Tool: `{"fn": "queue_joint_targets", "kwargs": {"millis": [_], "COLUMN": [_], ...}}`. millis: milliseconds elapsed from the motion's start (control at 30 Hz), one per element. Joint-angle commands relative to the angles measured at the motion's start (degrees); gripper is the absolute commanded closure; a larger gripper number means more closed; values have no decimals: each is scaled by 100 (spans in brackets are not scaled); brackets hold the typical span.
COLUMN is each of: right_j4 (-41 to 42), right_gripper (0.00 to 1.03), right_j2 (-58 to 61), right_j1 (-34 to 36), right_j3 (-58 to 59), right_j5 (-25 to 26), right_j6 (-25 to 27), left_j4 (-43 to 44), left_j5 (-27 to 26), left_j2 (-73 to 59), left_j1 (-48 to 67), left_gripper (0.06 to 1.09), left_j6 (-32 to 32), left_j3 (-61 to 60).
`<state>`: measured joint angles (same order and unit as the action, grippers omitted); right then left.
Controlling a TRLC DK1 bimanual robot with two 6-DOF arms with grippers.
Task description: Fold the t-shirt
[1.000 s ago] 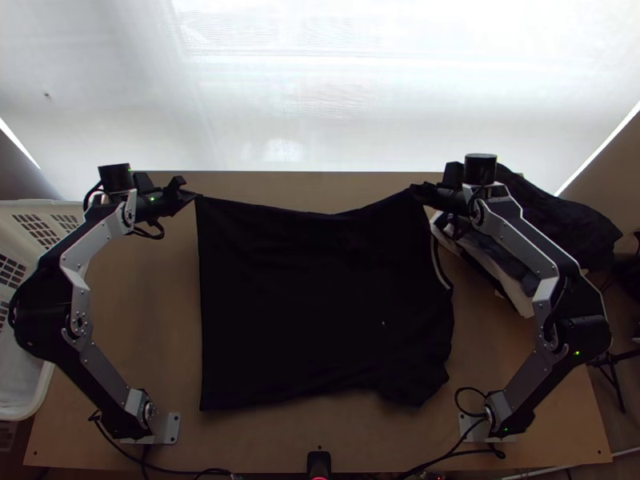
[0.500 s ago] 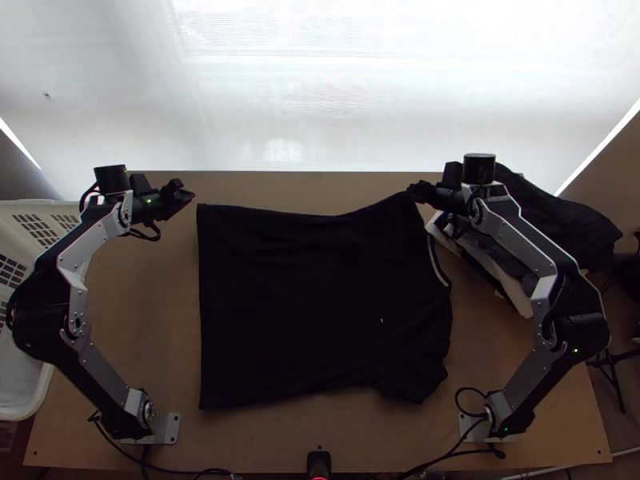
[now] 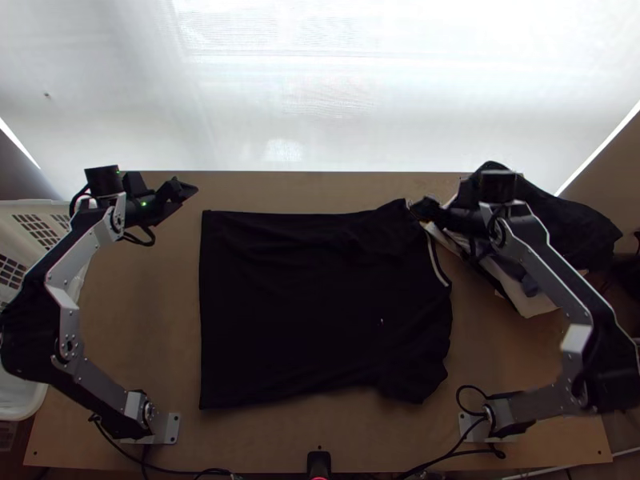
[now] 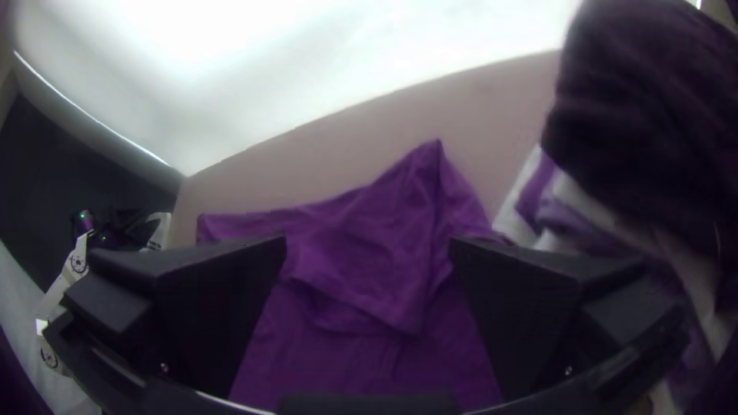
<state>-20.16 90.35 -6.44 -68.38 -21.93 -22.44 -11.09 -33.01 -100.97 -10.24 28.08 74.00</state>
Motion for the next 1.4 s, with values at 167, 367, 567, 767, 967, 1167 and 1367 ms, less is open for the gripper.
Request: {"fn": "queue_joint_targets", "kwargs": {"millis": [167,367,567,767,967,1167,1367], "right_j4": [-1411,-2062,-2246,-2492,-2818,-2835,-2941], "right_gripper": [5,7,7,7,8,15,15], "right_j2": [-2460,-2900,-3137,-3638,-3937,-3884,-3911], "right_j1": [732,696,503,494,688,538,222], "right_j3": [2523,3322,3498,3727,3999,4087,4122], "right_j5": [5,5,-4,5,-4,-145,-136], "right_j6": [-586,-595,-384,-595,-578,-543,-551], "left_j4": [-956,-1193,-1378,-1510,-1571,-1571,-1677], "left_j5": [67,260,348,471,603,656,691], "left_j2": [1114,1668,1800,1844,1914,1985,2099], "left_j1": [40,215,277,321,426,488,479], "left_gripper": [10,10,10,10,10,10,10], "left_j6": [-689,-593,-584,-584,-575,-505,-514], "left_j3": [-975,-1019,-825,-790,-931,-922,-905]}}
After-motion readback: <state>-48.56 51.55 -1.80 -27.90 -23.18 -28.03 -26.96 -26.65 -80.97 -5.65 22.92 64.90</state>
